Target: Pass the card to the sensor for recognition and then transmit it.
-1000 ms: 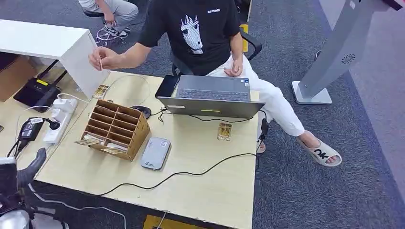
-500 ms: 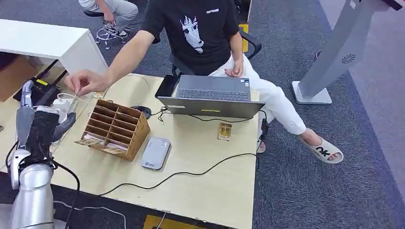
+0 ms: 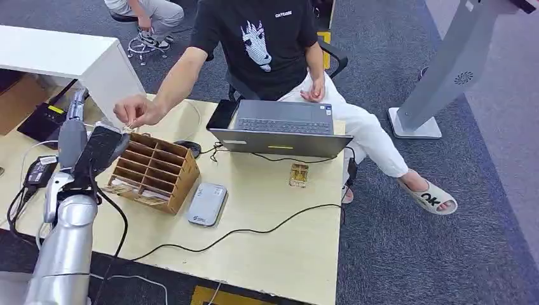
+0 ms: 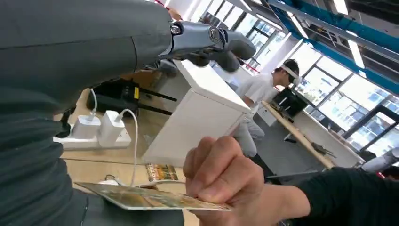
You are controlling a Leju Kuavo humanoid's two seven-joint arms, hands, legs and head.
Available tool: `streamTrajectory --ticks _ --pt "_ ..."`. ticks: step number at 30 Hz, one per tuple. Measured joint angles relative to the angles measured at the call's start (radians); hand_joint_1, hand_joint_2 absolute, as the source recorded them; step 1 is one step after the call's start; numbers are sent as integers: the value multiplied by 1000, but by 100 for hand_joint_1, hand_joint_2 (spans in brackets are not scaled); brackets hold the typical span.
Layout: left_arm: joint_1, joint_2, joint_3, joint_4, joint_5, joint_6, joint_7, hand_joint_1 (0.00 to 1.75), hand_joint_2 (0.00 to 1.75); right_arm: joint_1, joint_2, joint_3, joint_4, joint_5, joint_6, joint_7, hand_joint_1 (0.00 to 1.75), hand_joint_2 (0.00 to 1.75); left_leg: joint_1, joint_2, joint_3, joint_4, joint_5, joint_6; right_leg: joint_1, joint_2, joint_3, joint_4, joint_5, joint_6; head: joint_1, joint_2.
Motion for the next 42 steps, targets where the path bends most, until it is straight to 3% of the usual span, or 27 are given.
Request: streamTrajectory --ticks 23,28,32,35,42 --pt "0 -4 -37 4 41 -20 -13 175 175 0 0 0 8 13 6 -5 0 175 0 0 -1 0 0 0 0 0 0 0 0 0 0 0" --pt "7 -2 -65 -5 -56 3 -4 175 175 0 1 0 8 16 6 -9 0 175 0 0 -1 0 0 0 0 -1 0 0 0 0 0 0" --pt "13 -2 -114 -25 -104 -30 13 175 175 0 3 0 8 18 7 -9 0 175 0 0 -1 0 0 0 0 -1 0 0 0 0 0 0" --pt "13 1 -197 -45 -189 -83 73 175 175 -1 4 -3 8 17 7 -11 0 175 0 -1 -1 0 0 0 0 -2 0 0 0 0 0 0" --pt "-3 20 -378 -64 -223 -167 158 175 175 0 8 -22 8 22 6 -12 0 175 0 -1 -1 1 0 0 0 -1 0 0 1 1 0 0"
